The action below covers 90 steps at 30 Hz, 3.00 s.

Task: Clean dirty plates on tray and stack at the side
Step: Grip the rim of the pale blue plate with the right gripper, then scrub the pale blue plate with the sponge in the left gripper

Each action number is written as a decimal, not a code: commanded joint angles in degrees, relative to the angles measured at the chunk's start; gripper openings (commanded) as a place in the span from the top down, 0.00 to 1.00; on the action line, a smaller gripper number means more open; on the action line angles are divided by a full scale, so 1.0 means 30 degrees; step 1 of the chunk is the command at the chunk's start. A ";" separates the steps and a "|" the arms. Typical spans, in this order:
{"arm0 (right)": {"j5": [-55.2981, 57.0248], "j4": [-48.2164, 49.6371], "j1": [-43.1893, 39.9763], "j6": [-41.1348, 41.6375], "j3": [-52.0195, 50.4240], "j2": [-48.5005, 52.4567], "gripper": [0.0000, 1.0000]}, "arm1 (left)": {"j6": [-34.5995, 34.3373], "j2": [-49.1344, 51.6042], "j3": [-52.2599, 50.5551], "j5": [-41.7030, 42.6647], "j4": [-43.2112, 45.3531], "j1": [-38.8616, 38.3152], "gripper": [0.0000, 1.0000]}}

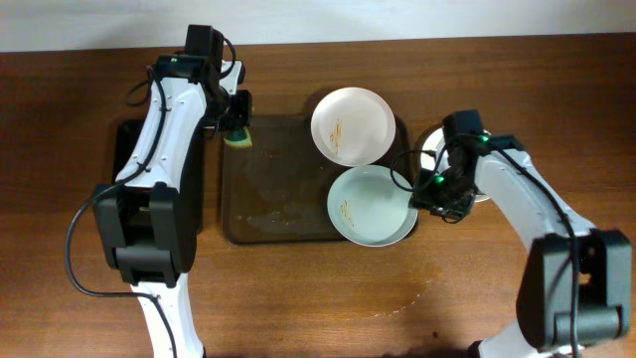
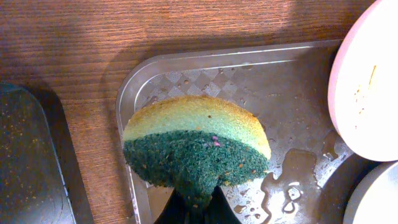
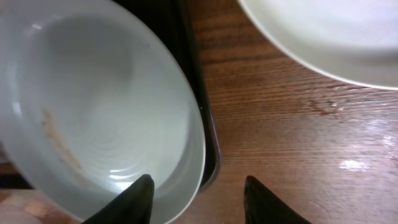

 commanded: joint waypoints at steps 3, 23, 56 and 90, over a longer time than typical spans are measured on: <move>0.0175 0.0299 0.1603 0.0372 -0.0189 0.1996 0.81 | 0.0036 -0.0284 0.0204 -0.0146 0.0058 0.0036 0.99; 0.5472 1.0469 1.0637 0.9508 0.2637 0.5880 0.67 | 0.0029 -0.0233 0.0197 -0.0554 0.0328 0.0036 0.99; 0.2506 1.0280 0.8918 1.0928 0.2645 0.6069 0.96 | 0.1457 0.0495 -0.9355 0.0510 0.1741 -0.1938 0.99; 0.2514 1.0710 0.8881 1.0491 0.2645 0.6069 0.96 | -0.2047 -0.0794 -0.9690 -0.2630 0.2113 -0.3519 0.99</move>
